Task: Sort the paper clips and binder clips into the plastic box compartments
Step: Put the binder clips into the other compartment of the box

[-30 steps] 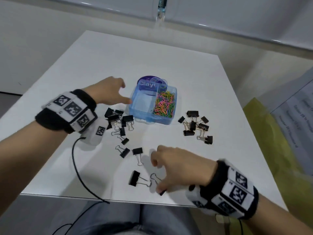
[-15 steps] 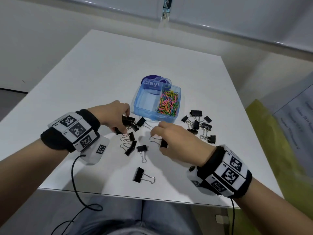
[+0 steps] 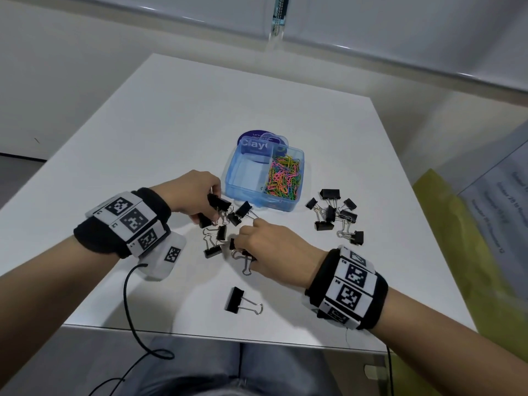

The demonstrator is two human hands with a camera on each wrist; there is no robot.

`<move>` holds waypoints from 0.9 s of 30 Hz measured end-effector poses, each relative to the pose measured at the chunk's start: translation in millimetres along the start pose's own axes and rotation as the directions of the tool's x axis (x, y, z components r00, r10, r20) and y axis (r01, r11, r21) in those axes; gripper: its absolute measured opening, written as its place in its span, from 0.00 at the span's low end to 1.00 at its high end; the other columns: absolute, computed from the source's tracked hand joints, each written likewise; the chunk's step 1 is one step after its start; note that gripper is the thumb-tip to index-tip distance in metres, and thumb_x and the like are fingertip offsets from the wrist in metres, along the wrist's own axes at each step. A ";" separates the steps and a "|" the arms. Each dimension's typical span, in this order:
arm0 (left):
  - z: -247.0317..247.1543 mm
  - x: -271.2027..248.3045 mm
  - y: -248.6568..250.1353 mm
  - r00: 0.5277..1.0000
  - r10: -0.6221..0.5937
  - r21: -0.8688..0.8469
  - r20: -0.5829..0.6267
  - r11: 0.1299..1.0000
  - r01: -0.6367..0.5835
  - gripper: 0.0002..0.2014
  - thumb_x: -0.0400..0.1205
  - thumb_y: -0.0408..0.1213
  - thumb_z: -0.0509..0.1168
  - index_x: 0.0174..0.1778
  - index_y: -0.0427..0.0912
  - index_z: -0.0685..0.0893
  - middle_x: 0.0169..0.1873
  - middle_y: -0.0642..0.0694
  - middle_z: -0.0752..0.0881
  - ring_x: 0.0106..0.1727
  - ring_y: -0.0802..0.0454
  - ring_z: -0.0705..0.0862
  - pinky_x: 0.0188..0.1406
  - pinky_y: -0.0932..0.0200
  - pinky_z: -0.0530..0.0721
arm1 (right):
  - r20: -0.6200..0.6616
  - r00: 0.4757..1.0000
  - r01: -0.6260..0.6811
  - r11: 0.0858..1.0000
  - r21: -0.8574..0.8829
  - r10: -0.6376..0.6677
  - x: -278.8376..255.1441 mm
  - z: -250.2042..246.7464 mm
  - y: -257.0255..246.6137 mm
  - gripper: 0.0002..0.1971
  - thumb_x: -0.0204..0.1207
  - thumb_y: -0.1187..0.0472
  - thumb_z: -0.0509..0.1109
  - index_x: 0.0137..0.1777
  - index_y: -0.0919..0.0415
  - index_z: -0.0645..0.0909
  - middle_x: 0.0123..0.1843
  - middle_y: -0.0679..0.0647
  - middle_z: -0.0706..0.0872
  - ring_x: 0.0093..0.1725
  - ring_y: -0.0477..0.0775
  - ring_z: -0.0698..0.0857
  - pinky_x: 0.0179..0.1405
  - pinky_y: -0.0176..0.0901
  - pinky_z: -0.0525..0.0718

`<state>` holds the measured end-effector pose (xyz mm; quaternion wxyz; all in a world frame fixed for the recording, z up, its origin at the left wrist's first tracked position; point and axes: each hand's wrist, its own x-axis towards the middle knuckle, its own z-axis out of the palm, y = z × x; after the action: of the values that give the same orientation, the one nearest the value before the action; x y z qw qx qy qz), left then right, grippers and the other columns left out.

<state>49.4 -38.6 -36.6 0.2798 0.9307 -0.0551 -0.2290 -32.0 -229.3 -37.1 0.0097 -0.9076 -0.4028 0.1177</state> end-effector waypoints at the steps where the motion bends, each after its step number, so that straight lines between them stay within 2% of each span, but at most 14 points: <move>1: -0.9 0.0 -0.6 1.000 0.006 -0.010 -0.005 1.000 -0.006 0.16 0.68 0.26 0.78 0.42 0.42 0.78 0.40 0.42 0.83 0.37 0.37 0.90 0.38 0.45 0.91 | 0.001 1.000 -0.011 1.000 0.000 0.011 -0.1 0.0 1.2 0.18 0.73 0.70 0.66 0.62 0.58 0.75 0.54 0.55 0.80 0.53 0.61 0.75 0.39 0.54 0.77; 4: -3.4 0.6 -2.8 0.999 0.026 0.020 -0.031 0.999 -0.025 0.11 0.69 0.29 0.78 0.40 0.40 0.82 0.32 0.41 0.87 0.35 0.39 0.91 0.42 0.48 0.91 | 0.017 1.000 -0.022 1.000 -0.003 0.022 0.5 -1.4 3.1 0.22 0.74 0.70 0.65 0.68 0.55 0.73 0.55 0.56 0.80 0.54 0.62 0.76 0.38 0.54 0.78; 7: -4.7 0.5 -3.7 0.998 0.029 0.057 -0.064 0.998 -0.026 0.08 0.69 0.31 0.78 0.37 0.39 0.85 0.23 0.47 0.86 0.26 0.48 0.86 0.28 0.61 0.84 | 0.025 0.999 -0.027 1.000 -0.012 0.027 3.4 -2.4 3.0 0.19 0.74 0.68 0.67 0.64 0.58 0.74 0.55 0.57 0.79 0.54 0.64 0.78 0.39 0.54 0.78; 8: -5.2 0.4 -4.1 0.997 0.028 0.055 -0.072 0.998 -0.024 0.08 0.69 0.31 0.78 0.36 0.40 0.85 0.21 0.49 0.85 0.25 0.50 0.84 0.27 0.63 0.81 | 0.021 0.999 -0.028 0.999 -0.015 0.028 4.3 -2.9 2.8 0.17 0.73 0.68 0.66 0.62 0.59 0.74 0.55 0.57 0.79 0.53 0.65 0.78 0.38 0.54 0.77; 11: -9.5 -0.6 -5.8 0.996 0.024 0.036 -0.086 0.999 -0.021 0.07 0.68 0.30 0.78 0.37 0.37 0.87 0.25 0.43 0.87 0.26 0.51 0.84 0.33 0.60 0.81 | -0.008 0.999 -0.036 0.999 -0.023 0.036 5.7 -2.7 5.4 0.12 0.72 0.71 0.63 0.53 0.61 0.75 0.53 0.57 0.80 0.51 0.65 0.79 0.34 0.51 0.71; 14: -19.5 -3.4 -4.1 0.995 0.025 -0.013 -0.093 1.000 -0.026 0.07 0.68 0.29 0.79 0.34 0.39 0.86 0.25 0.43 0.88 0.25 0.52 0.86 0.26 0.66 0.83 | -0.031 0.998 -0.057 0.998 -0.011 0.057 5.9 -0.4 9.6 0.10 0.70 0.72 0.62 0.49 0.62 0.77 0.50 0.57 0.82 0.48 0.65 0.79 0.33 0.51 0.71; 16: -29.6 -4.4 0.9 0.992 0.028 -0.123 -0.122 0.991 -0.043 0.09 0.67 0.26 0.79 0.37 0.38 0.86 0.28 0.41 0.89 0.25 0.51 0.88 0.24 0.67 0.85 | -0.050 0.997 -0.065 0.998 0.002 0.065 6.4 1.2 12.5 0.09 0.70 0.72 0.62 0.48 0.63 0.78 0.48 0.57 0.83 0.47 0.65 0.80 0.33 0.50 0.71; 19: -44.0 -1.2 14.6 0.973 0.071 -0.259 -0.220 0.957 -0.128 0.12 0.68 0.26 0.79 0.43 0.34 0.85 0.31 0.36 0.90 0.26 0.48 0.90 0.30 0.61 0.90 | -0.087 0.994 -0.064 0.997 0.053 0.069 3.6 -2.8 14.8 0.09 0.71 0.71 0.62 0.47 0.63 0.81 0.47 0.58 0.84 0.47 0.64 0.79 0.33 0.49 0.70; 22: -47.1 7.6 30.9 0.938 0.115 -0.312 -0.328 0.924 -0.222 0.15 0.70 0.28 0.78 0.49 0.31 0.85 0.36 0.35 0.89 0.33 0.43 0.89 0.33 0.58 0.92 | -0.148 0.987 -0.040 0.982 0.185 0.068 0.6 -18.9 16.9 0.10 0.71 0.70 0.66 0.47 0.60 0.85 0.46 0.57 0.86 0.45 0.61 0.81 0.36 0.49 0.75; 24: -45.0 15.9 34.2 0.929 0.116 -0.235 -0.352 0.950 -0.208 0.19 0.71 0.35 0.78 0.54 0.33 0.83 0.42 0.38 0.88 0.38 0.43 0.88 0.33 0.55 0.91 | -0.197 0.976 -0.055 0.976 0.210 0.097 4.3 -31.6 21.5 0.08 0.71 0.67 0.68 0.46 0.60 0.86 0.45 0.56 0.88 0.46 0.59 0.82 0.42 0.52 0.81; 27: -42.5 18.4 28.6 0.943 0.093 0.095 -0.318 0.993 -0.066 0.23 0.73 0.48 0.75 0.58 0.38 0.80 0.51 0.42 0.84 0.41 0.46 0.83 0.36 0.56 0.82 | -0.295 0.938 -0.117 0.967 0.227 0.183 18.5 -48.1 36.6 0.06 0.70 0.67 0.68 0.45 0.62 0.86 0.45 0.57 0.88 0.46 0.61 0.83 0.46 0.57 0.81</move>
<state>86.0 -45.7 3.2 0.2554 0.9634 -0.0556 -0.0600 17.3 -236.8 1.8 0.1587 -0.9369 -0.3112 0.0136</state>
